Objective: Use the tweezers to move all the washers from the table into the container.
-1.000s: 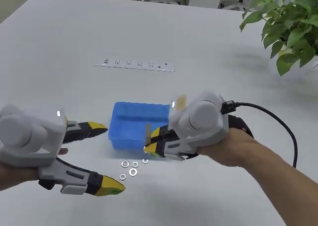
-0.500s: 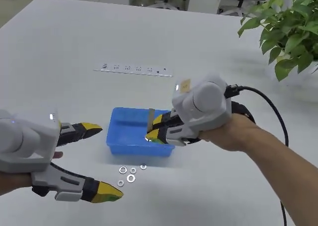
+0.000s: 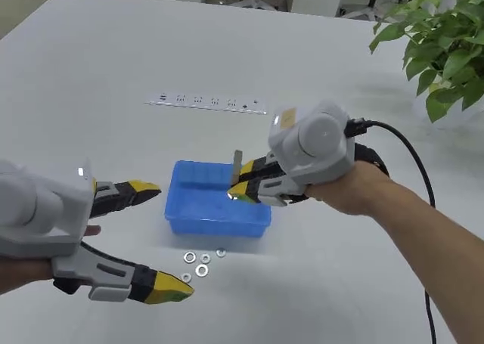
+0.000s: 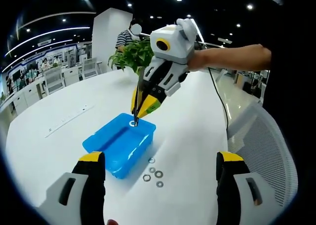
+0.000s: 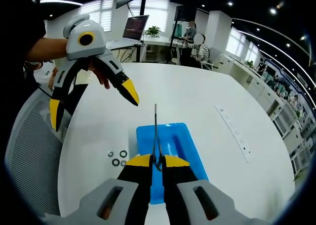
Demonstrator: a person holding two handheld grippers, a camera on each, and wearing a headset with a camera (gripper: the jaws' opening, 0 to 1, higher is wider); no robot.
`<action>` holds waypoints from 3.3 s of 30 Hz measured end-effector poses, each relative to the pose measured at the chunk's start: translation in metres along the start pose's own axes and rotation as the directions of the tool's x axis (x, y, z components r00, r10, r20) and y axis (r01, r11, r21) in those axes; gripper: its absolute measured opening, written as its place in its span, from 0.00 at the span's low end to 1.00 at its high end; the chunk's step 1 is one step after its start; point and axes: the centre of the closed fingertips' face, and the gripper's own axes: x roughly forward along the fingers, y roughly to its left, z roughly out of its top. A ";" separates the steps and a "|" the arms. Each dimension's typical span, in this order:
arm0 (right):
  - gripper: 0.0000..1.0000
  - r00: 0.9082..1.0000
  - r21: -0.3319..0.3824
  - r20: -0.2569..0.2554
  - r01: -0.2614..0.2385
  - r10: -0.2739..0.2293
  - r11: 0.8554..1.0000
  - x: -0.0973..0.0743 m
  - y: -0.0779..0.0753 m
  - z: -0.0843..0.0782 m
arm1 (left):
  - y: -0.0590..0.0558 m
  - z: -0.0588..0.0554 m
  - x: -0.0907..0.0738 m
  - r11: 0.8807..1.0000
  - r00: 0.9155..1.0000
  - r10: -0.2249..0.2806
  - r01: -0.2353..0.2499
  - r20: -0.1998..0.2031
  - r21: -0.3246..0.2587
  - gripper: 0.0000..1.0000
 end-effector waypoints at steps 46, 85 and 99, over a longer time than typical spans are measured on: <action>0.08 0.997 0.057 -0.047 -0.058 0.061 0.997 0.056 -0.012 -0.059 | 0.051 0.020 0.037 0.997 0.999 -0.049 0.048 0.013 0.065 0.67; 0.09 0.994 -0.024 -0.061 -0.091 0.090 0.996 0.057 -0.010 -0.061 | 0.058 0.045 0.094 0.963 0.989 -0.145 0.149 -0.034 0.223 0.07; 0.12 0.997 -0.015 -0.047 -0.068 0.067 0.998 0.053 -0.015 -0.055 | 0.063 0.053 0.092 0.959 0.993 -0.119 0.122 -0.026 0.258 0.05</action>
